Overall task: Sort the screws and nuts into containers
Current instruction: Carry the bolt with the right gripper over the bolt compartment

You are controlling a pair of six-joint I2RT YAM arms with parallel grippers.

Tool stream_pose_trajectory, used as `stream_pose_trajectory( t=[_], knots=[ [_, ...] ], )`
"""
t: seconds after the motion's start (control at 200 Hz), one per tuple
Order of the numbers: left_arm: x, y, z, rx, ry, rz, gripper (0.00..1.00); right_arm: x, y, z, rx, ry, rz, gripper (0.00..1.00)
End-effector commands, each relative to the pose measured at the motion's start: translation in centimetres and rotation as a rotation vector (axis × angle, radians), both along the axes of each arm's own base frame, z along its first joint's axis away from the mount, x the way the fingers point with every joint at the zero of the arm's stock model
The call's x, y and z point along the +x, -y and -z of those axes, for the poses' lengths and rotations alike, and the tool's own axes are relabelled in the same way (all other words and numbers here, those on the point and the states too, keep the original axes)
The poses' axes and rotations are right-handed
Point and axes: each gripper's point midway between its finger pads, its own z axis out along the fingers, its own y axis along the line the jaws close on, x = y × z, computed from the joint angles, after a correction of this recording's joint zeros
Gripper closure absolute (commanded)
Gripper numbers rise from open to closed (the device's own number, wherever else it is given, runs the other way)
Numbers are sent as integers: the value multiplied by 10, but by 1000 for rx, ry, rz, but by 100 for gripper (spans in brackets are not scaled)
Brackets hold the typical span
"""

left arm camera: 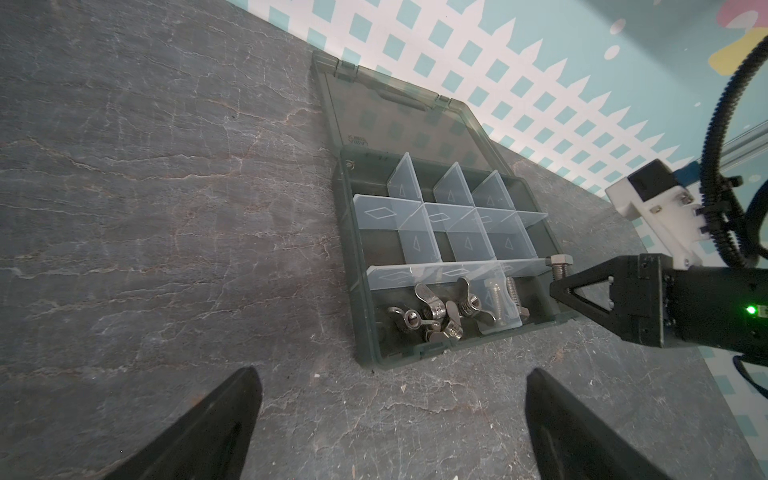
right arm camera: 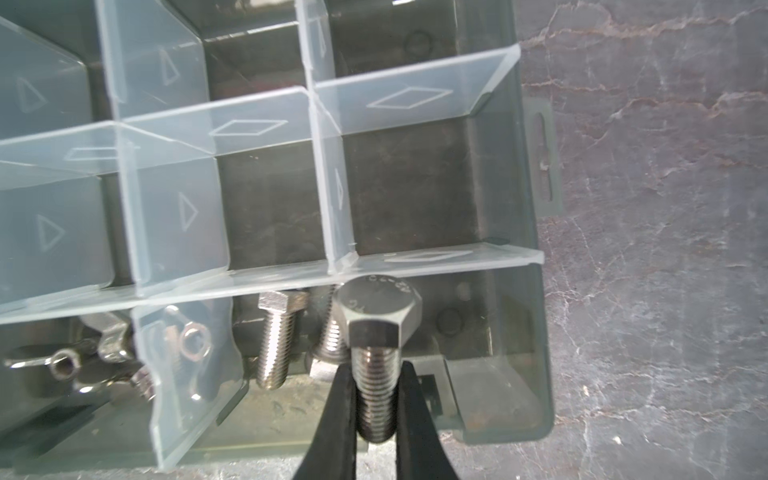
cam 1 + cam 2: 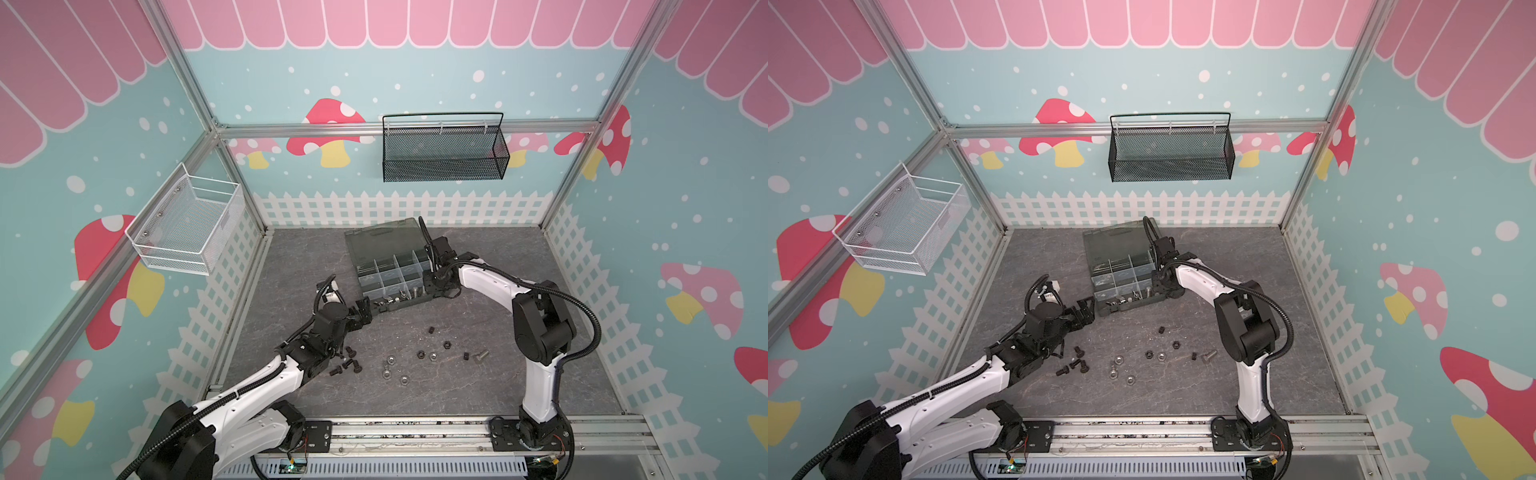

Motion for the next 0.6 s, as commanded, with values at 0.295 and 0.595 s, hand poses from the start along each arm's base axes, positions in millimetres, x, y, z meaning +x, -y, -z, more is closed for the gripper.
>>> stream_pose_trajectory(
  t=[0.295, 0.595],
  knots=[
    [0, -5, -2, -21, 10, -25, 0, 0, 8, 22, -20, -48, 42, 100],
    [2, -3, -3, -27, 9, -20, 0, -13, 17, 10, -18, -30, 60, 100]
  ],
)
